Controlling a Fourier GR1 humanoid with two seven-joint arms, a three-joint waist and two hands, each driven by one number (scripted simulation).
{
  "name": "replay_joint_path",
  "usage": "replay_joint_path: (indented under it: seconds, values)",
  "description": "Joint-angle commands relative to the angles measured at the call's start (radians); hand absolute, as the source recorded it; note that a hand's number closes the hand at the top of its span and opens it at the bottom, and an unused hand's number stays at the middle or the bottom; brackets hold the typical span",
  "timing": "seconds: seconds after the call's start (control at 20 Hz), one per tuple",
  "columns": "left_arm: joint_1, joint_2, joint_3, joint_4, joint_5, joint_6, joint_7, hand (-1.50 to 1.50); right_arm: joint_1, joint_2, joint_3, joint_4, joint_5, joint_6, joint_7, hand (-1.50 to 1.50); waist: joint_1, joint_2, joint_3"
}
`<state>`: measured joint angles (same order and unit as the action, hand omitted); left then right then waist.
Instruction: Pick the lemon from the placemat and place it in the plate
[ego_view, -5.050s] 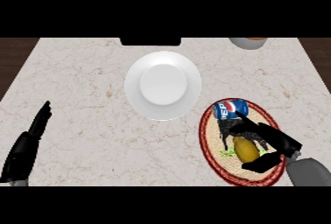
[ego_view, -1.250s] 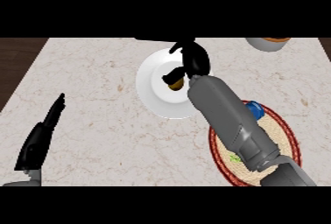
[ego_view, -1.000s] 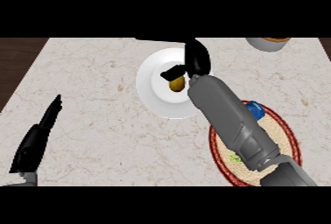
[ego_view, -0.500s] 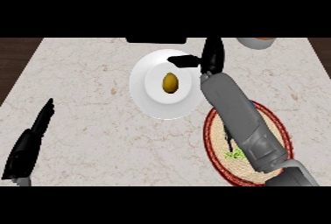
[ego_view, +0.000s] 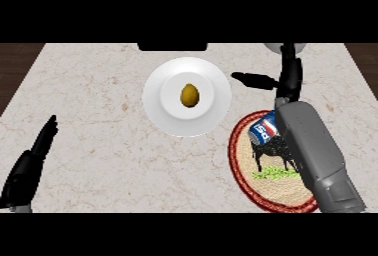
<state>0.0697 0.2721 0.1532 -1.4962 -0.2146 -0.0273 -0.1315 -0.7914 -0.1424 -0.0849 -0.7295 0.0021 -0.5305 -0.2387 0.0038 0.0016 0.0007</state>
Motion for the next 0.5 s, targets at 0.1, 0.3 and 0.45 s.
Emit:
replay_joint_path:
  seconds: [0.1, 0.3, 0.45]
  values:
    - [-0.001, -0.004, 0.007, 0.012, -0.005, -0.008, -0.025, 0.00, 0.089, -0.108, -0.068, 0.061, -0.043, 0.161, -0.184, -1.50, 0.007, 0.002, 0.000]
    - [0.077, -0.066, -0.050, -0.101, -0.056, 0.028, 0.035, 0.00, 0.179, -0.169, -0.059, -0.080, -0.057, 0.241, -0.117, -1.50, 0.000, -0.003, 0.000]
    - [0.048, -0.001, 0.035, -0.076, 0.017, -0.049, 0.024, 0.00, 0.170, -0.159, -0.073, -0.054, -0.043, 0.216, -0.126, -1.50, 0.003, -0.002, -0.001]
